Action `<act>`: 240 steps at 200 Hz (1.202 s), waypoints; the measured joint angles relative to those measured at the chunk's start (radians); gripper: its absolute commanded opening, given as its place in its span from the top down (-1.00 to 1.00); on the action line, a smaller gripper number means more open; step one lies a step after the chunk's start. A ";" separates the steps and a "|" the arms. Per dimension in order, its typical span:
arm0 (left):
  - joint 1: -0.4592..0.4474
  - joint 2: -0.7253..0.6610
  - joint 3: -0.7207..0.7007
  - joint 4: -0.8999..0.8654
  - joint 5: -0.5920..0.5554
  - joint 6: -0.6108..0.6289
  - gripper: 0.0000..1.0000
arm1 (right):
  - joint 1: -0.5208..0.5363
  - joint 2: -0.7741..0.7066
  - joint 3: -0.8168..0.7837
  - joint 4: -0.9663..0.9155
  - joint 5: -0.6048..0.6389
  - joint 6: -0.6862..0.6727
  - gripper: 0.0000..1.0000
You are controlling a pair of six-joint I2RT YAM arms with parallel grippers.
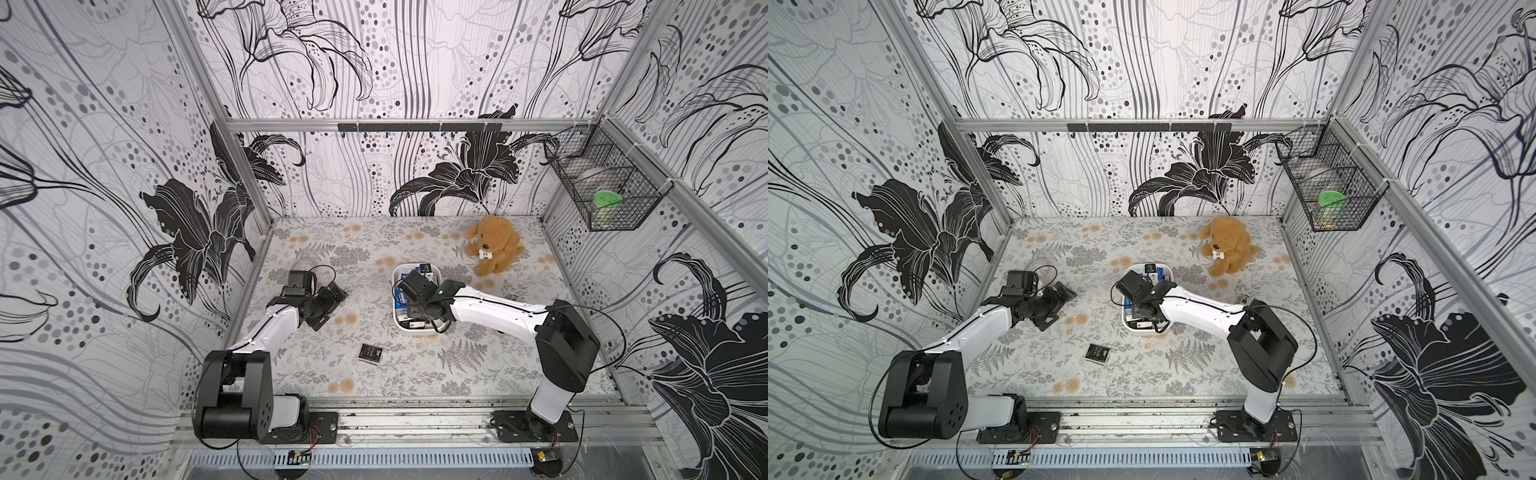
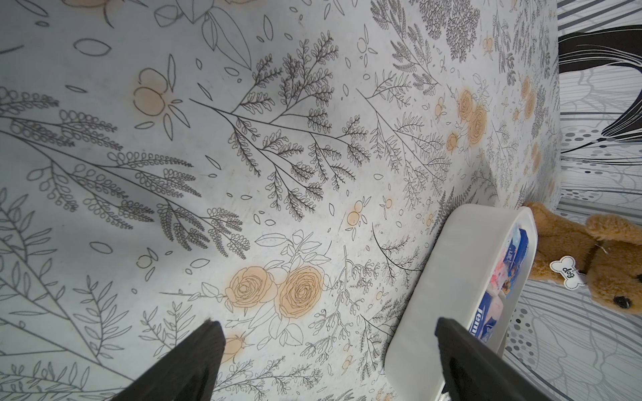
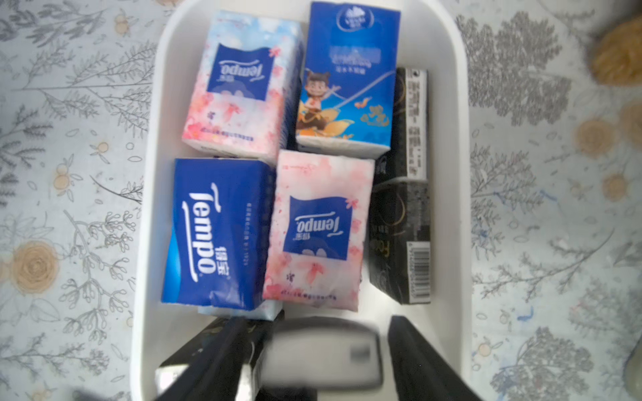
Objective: Put the pocket tissues into the storage box
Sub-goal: Place the pocket tissues in the storage box, then pick up the pocket tissues from the center of the board.
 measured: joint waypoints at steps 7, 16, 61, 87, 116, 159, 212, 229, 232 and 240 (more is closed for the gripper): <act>0.000 0.000 0.000 0.000 0.000 0.000 -0.98 | 0.000 -0.003 0.000 0.005 -0.001 -0.009 -0.54; 0.000 0.001 0.000 0.000 0.002 0.000 -0.98 | 0.000 -0.009 0.000 0.007 -0.010 -0.023 -0.54; 0.002 0.061 0.029 -0.002 0.027 0.001 -0.98 | 0.021 -0.085 0.009 0.034 -0.111 -0.171 -0.44; 0.017 0.096 0.079 -0.005 0.037 0.008 -0.97 | 0.111 -0.067 0.095 0.007 -0.146 -0.267 -0.43; 0.055 0.108 0.128 -0.019 0.045 0.029 -0.98 | 0.229 0.010 0.214 -0.013 -0.209 -0.362 -0.46; 0.141 0.112 0.184 -0.076 0.045 0.082 -0.97 | 0.304 0.184 0.344 -0.079 -0.278 -0.478 -0.66; 0.223 0.112 0.213 -0.119 0.055 0.126 -0.97 | 0.322 0.312 0.442 -0.163 -0.300 -0.568 -0.72; 0.230 0.112 0.213 -0.124 0.062 0.127 -0.97 | 0.322 0.342 0.476 -0.183 -0.299 -0.591 -0.72; 0.231 0.112 0.213 -0.124 0.063 0.127 -0.97 | 0.322 0.346 0.480 -0.185 -0.299 -0.595 -0.72; 0.231 0.112 0.213 -0.124 0.066 0.127 -0.97 | 0.322 0.360 0.492 -0.192 -0.296 -0.606 -0.72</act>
